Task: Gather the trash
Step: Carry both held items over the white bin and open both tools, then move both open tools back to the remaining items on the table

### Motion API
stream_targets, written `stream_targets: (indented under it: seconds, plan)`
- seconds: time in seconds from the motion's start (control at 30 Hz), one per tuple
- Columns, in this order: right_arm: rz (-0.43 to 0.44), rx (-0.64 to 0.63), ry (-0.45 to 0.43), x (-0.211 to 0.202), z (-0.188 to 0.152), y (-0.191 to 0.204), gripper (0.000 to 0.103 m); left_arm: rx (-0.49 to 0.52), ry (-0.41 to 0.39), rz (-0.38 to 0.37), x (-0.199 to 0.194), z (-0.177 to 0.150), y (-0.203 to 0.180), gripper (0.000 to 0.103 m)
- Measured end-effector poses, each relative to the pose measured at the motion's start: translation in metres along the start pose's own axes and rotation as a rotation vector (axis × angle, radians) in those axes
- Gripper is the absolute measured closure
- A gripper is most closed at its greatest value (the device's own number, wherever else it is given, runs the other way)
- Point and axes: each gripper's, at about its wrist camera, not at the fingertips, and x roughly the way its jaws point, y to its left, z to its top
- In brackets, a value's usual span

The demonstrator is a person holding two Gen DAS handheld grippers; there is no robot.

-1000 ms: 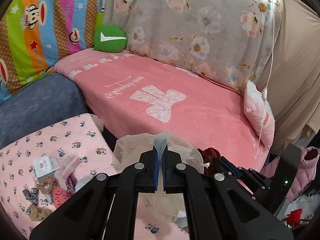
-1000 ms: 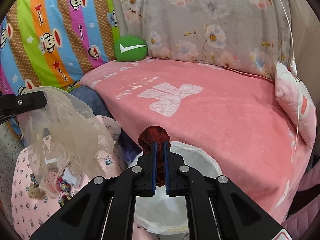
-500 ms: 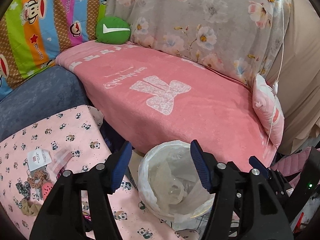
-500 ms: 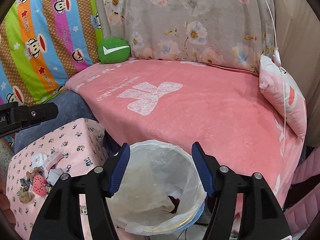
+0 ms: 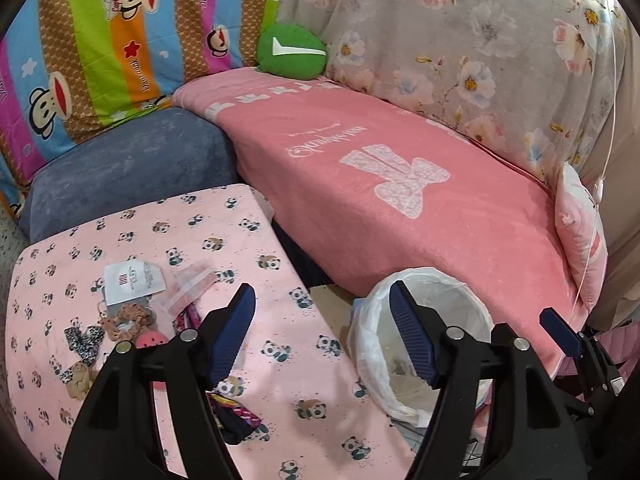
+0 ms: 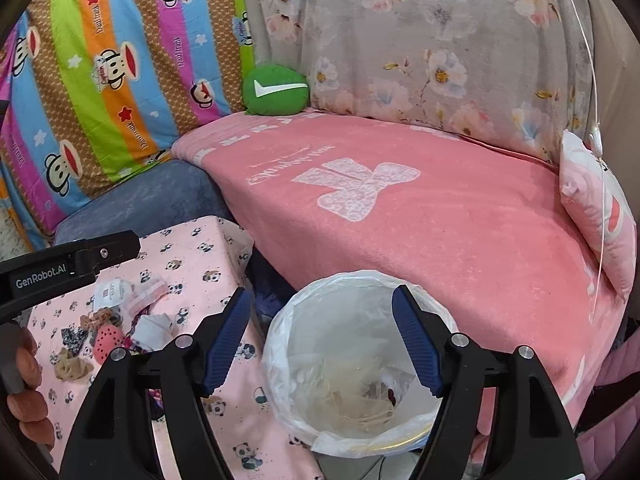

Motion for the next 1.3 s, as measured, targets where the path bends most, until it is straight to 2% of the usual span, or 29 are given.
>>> stream_targets:
  seconds: [0.4,0.87,1.13,1.3]
  plan:
    - [0.091,-0.094,0.041,0.001,-0.017,0.078,0.032,-0.055,0.004,0.160,-0.019,-0.030,0.090,0.023]
    - [0.180,-0.190,0.108,0.013,-0.049,0.157,0.032,-0.071,0.052,0.294,-0.028,-0.080,0.179,0.022]
    - [0.210,-0.235,0.186,0.038,-0.080,0.192,0.032,-0.129,0.115,0.327,-0.016,-0.112,0.216,0.022]
    - [0.212,-0.249,0.219,0.051,-0.093,0.202,0.032,-0.118,0.142,0.327,-0.004,-0.130,0.228,0.022]
